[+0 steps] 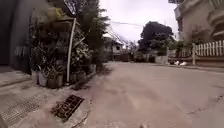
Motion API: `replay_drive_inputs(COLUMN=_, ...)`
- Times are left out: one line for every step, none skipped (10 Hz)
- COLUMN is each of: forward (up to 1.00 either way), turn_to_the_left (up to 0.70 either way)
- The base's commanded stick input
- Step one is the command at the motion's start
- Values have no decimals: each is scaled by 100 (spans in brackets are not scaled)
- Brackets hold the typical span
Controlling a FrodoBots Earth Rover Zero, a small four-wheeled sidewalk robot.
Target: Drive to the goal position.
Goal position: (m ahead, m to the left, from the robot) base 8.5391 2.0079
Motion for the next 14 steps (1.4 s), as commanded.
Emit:
replay_drive_inputs(forward=100, turn_to_the_left=0)
replay_drive_inputs(forward=100, turn_to_the_left=0)
replay_drive_inputs(forward=100, turn_to_the_left=0)
replay_drive_inputs(forward=100, turn_to_the_left=0)
replay_drive_inputs(forward=100, turn_to_the_left=0)
replay_drive_inputs(forward=100, turn_to_the_left=0)
replay_drive_inputs(forward=100, turn_to_the_left=0)
replay_drive_inputs(forward=100, turn_to_the_left=0)
replay_drive_inputs(forward=100, turn_to_the_left=0)
replay_drive_inputs(forward=100, turn_to_the_left=0)
replay_drive_inputs(forward=100, turn_to_the_left=0)
replay_drive_inputs(forward=100, turn_to_the_left=0)
replay_drive_inputs(forward=100, turn_to_the_left=0)
replay_drive_inputs(forward=100, turn_to_the_left=0)
